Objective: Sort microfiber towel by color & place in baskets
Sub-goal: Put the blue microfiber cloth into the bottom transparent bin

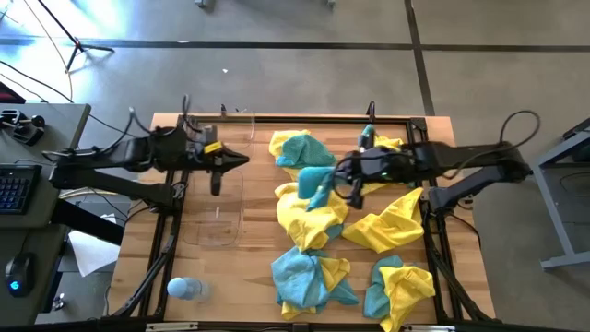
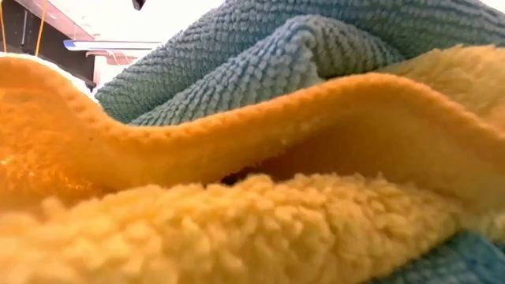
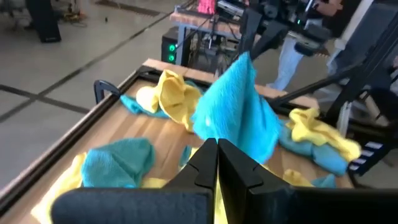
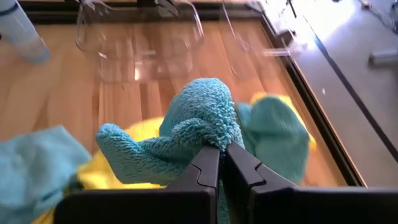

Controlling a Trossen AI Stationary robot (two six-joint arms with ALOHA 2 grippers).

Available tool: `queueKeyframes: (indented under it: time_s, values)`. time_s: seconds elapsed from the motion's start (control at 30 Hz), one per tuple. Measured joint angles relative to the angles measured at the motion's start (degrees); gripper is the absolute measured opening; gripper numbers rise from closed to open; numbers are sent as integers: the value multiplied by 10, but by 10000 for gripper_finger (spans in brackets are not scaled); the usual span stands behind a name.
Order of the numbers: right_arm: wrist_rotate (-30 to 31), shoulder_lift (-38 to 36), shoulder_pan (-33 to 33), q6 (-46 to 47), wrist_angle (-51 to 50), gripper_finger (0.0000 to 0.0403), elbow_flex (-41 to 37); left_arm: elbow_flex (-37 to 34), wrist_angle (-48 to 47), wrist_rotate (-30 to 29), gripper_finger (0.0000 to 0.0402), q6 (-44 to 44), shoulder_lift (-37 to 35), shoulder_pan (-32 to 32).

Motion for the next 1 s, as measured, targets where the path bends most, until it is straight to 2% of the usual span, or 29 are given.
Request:
queueKeyframes:
  time_s: [0.13,0.33,0.53,0.73,1.0]
  values:
    - [-6,47,0,-29,69,0,0,0,24,0,39,25,46,0]
    - [-33,108,0,-74,155,0,0,-1,103,4,134,27,104,0]
    - [-30,141,0,-120,239,0,0,0,177,58,205,24,161,0]
    - [-24,139,-1,-143,293,0,-1,0,190,96,218,11,206,-4]
    - [-24,128,-5,-144,330,0,1,-1,187,93,218,18,221,-8]
